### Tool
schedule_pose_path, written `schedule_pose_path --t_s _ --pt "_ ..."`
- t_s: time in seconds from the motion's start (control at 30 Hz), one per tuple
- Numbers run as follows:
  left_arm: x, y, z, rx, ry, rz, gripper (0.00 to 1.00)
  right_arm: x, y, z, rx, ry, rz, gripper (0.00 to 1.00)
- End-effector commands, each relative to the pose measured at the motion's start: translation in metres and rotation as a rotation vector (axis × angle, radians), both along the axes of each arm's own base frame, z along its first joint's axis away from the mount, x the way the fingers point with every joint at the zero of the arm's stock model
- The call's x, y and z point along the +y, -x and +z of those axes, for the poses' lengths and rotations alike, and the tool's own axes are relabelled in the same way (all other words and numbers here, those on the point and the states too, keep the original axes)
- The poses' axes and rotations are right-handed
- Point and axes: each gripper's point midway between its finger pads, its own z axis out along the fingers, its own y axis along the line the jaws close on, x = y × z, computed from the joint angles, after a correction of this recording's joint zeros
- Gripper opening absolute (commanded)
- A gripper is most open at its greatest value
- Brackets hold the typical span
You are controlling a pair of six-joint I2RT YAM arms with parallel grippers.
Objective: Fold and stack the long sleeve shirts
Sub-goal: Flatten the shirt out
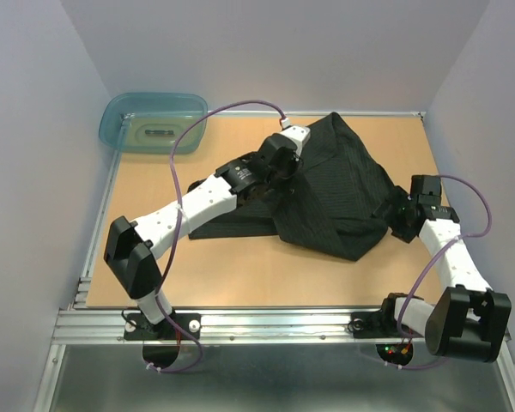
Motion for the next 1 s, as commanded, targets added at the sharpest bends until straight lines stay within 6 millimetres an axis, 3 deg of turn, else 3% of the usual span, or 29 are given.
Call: schedule_pose_path --t_s 0.0,0.2,0.5,0.63,0.97 --pt "0.004 -0.041 0.033 -0.104 0.047 0.069 0.06 -0.005 -0.023 0.025 -0.078 0.018 0.007 0.82" --pt "0.008 -0.077 0.048 -0.157 0.127 0.141 0.06 -0.003 -0.029 0.024 -0.071 0.01 0.028 0.82" --pt "0.009 -0.132 0.092 -0.302 0.251 0.247 0.06 -0.001 -0.036 0.03 -0.089 0.001 0.048 0.82" --pt "0.005 -0.145 0.109 -0.371 0.273 0.258 0.06 0.002 -0.038 0.034 -0.102 -0.01 0.062 0.82" --pt "-0.001 -0.171 0.124 -0.48 0.27 0.292 0.06 0.004 -0.043 0.05 -0.146 -0.015 0.069 0.82"
